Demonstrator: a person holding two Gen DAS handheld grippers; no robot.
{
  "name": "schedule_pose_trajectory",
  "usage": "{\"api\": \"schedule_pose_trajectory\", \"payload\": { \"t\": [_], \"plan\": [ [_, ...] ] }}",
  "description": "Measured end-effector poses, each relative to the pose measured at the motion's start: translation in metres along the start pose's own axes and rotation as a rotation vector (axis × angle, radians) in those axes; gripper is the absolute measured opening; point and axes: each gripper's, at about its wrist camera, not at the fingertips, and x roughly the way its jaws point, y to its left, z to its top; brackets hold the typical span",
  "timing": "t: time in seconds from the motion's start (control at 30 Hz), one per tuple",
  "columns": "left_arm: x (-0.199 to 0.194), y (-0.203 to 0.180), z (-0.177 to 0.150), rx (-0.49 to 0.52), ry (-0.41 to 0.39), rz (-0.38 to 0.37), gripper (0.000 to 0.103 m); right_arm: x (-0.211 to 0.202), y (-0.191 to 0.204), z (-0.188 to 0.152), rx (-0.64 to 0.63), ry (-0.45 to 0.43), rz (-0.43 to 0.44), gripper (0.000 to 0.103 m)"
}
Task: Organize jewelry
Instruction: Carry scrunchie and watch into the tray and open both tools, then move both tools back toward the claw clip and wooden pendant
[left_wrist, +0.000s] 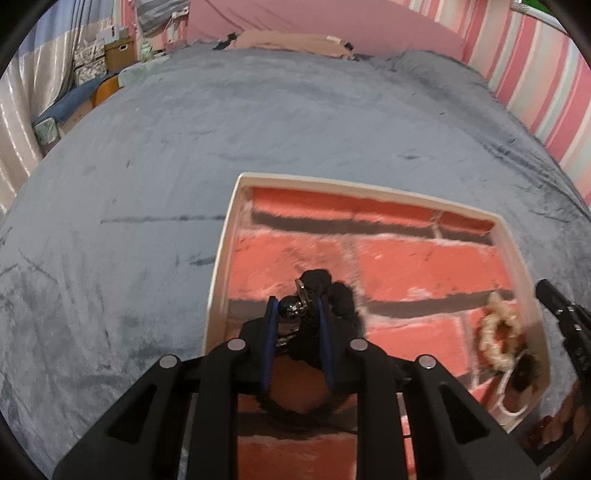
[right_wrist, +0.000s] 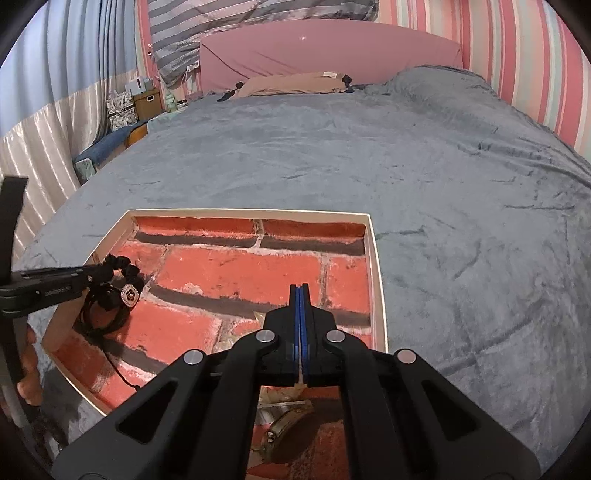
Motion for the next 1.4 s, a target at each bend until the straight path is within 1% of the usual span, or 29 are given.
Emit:
{"api": "schedule_pose_trajectory", "payload": {
  "t": [0.13, 0.17, 0.23, 0.27, 0.3, 0.33, 0.43, 0.5, 0.57, 0.63, 0.67, 0.73, 0.8, 0.83, 0.9, 0.93, 0.97, 1.0, 1.03, 1.1, 1.2, 1.33, 1.4],
  "plan": [
    [0.003, 0.003, -0.003, 0.01, 0.012, 0.042, 0.026, -0.002, 0.001, 0.001, 0.0, 0.006, 0.015, 0.001],
    [0.002, 0.002, -0.003, 0.016, 0.016, 0.052, 0.032, -0.005, 0.001, 0.001, 0.0, 0.002, 0.02, 0.001],
    [-0.002, 0.002, -0.004, 0.02, 0.015, 0.047, 0.038, -0.008, 0.002, 0.003, 0.0, 0.006, 0.026, 0.001],
    [-0.005, 0.002, -0.006, 0.019, 0.014, 0.037, 0.044, -0.011, 0.003, 0.004, 0.001, 0.006, 0.028, 0.001],
    [-0.009, 0.001, -0.007, 0.02, 0.009, 0.047, 0.049, -0.013, 0.004, 0.005, 0.0, 0.005, 0.027, 0.002],
    [-0.014, 0.001, -0.009, 0.021, -0.006, 0.06, 0.057, -0.016, 0.005, 0.005, -0.002, 0.004, 0.026, 0.002],
    [-0.027, 0.0, -0.013, 0.02, -0.019, 0.044, 0.059, -0.027, 0.006, 0.006, 0.001, -0.001, 0.025, 0.004],
    [-0.037, -0.001, -0.02, 0.017, -0.021, 0.032, 0.059, -0.035, 0.007, 0.004, 0.004, -0.006, 0.019, 0.013],
    [-0.05, -0.003, -0.027, 0.024, -0.038, 0.031, 0.061, -0.044, 0.008, 0.0, 0.01, -0.006, 0.022, 0.019],
    [-0.064, -0.006, -0.035, 0.037, -0.063, 0.038, 0.066, -0.052, 0.01, -0.005, 0.003, -0.007, 0.016, 0.023],
    [-0.075, -0.006, -0.042, 0.042, -0.084, 0.044, 0.068, -0.057, 0.011, -0.009, -0.001, -0.008, 0.011, 0.025],
    [-0.088, -0.006, -0.051, 0.049, -0.101, 0.035, 0.069, -0.066, 0.013, -0.015, -0.003, -0.005, 0.008, 0.031],
    [-0.105, -0.003, -0.064, 0.054, -0.114, 0.028, 0.07, -0.076, 0.013, -0.024, -0.003, -0.003, 0.006, 0.04],
    [-0.111, -0.003, -0.069, 0.057, -0.123, 0.028, 0.07, -0.083, 0.013, -0.029, -0.006, -0.007, 0.004, 0.043],
    [-0.129, 0.002, -0.084, 0.067, -0.158, 0.045, 0.071, -0.095, 0.013, -0.04, -0.015, -0.012, -0.009, 0.056],
    [-0.139, 0.006, -0.093, 0.067, -0.174, 0.057, 0.072, -0.101, 0.013, -0.045, -0.02, -0.011, -0.013, 0.059],
    [-0.147, 0.011, -0.1, 0.062, -0.184, 0.062, 0.073, -0.108, 0.012, -0.053, -0.029, -0.012, -0.018, 0.065],
    [-0.154, 0.016, -0.106, 0.055, -0.193, 0.068, 0.08, -0.113, 0.012, -0.058, -0.034, -0.013, -0.022, 0.069],
    [-0.164, 0.022, -0.116, 0.044, -0.211, 0.076, 0.085, -0.119, 0.011, -0.066, -0.04, -0.014, -0.033, 0.071],
    [-0.18, 0.034, -0.132, 0.031, -0.238, 0.093, 0.085, -0.13, 0.009, -0.079, -0.044, -0.015, -0.05, 0.08],
    [-0.198, 0.054, -0.156, 0.005, -0.242, 0.103, 0.085, -0.149, 0.003, -0.099, -0.033, -0.018, -0.062, 0.083],
    [-0.216, 0.076, -0.187, -0.012, -0.257, 0.16, 0.085, -0.173, -0.003, -0.124, -0.021, -0.035, -0.075, 0.083],
    [-0.221, 0.085, -0.202, -0.022, -0.25, 0.168, 0.085, -0.183, -0.004, -0.135, -0.023, -0.043, -0.089, 0.084]
  ]
}}
